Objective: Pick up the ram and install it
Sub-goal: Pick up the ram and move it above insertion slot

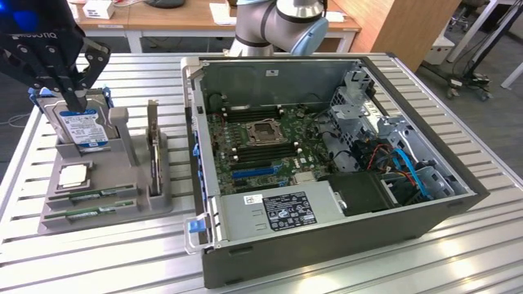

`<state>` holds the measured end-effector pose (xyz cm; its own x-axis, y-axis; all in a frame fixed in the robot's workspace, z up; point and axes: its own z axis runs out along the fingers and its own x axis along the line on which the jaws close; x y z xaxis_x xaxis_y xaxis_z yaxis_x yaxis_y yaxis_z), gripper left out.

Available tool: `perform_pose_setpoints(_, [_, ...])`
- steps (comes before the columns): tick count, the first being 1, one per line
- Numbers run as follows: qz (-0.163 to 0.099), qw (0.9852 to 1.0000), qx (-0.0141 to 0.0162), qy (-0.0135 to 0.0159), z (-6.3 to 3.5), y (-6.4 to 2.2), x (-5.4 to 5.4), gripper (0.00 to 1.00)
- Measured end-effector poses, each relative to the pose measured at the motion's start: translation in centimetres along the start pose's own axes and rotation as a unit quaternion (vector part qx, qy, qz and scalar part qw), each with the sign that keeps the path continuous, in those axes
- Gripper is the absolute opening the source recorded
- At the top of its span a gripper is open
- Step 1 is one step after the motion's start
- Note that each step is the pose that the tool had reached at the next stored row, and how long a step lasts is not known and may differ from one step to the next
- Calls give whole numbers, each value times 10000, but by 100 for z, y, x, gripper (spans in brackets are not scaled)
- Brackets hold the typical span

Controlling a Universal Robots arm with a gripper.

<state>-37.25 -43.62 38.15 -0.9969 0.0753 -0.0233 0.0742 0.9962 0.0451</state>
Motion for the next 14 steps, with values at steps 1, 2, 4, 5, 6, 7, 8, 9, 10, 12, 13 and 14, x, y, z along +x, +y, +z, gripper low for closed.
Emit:
perform_pose_setpoints(1, [0, 10000, 0, 0, 0, 0, 0, 10])
perform_pose_setpoints(2, [0, 10000, 0, 0, 0, 0, 0, 10])
perform_pose_setpoints(4, [0, 10000, 0, 0, 0, 0, 0, 10])
perform_pose_setpoints(5, [0, 10000, 0, 0, 0, 0, 0, 10])
perform_pose_setpoints(6, [0, 10000, 0, 0, 0, 0, 0, 10])
perform_pose_setpoints(7, [0, 10000, 0, 0, 0, 0, 0, 10])
perform_pose_setpoints(8, [0, 10000, 0, 0, 0, 0, 0, 10])
perform_pose_setpoints(9, [0, 10000, 0, 0, 0, 0, 0, 10])
perform_pose_setpoints(10, [-4, 10000, 0, 0, 0, 0, 0, 10])
perform_pose_setpoints(12, [-49, 10000, -1, 2, 0, 0, 0, 10])
perform_pose_setpoints(13, [-86, 10000, -2, 4, 0, 0, 1, 10])
perform_pose_setpoints(14, [-135, 9999, -3, 6, -1, 0, 1, 10])
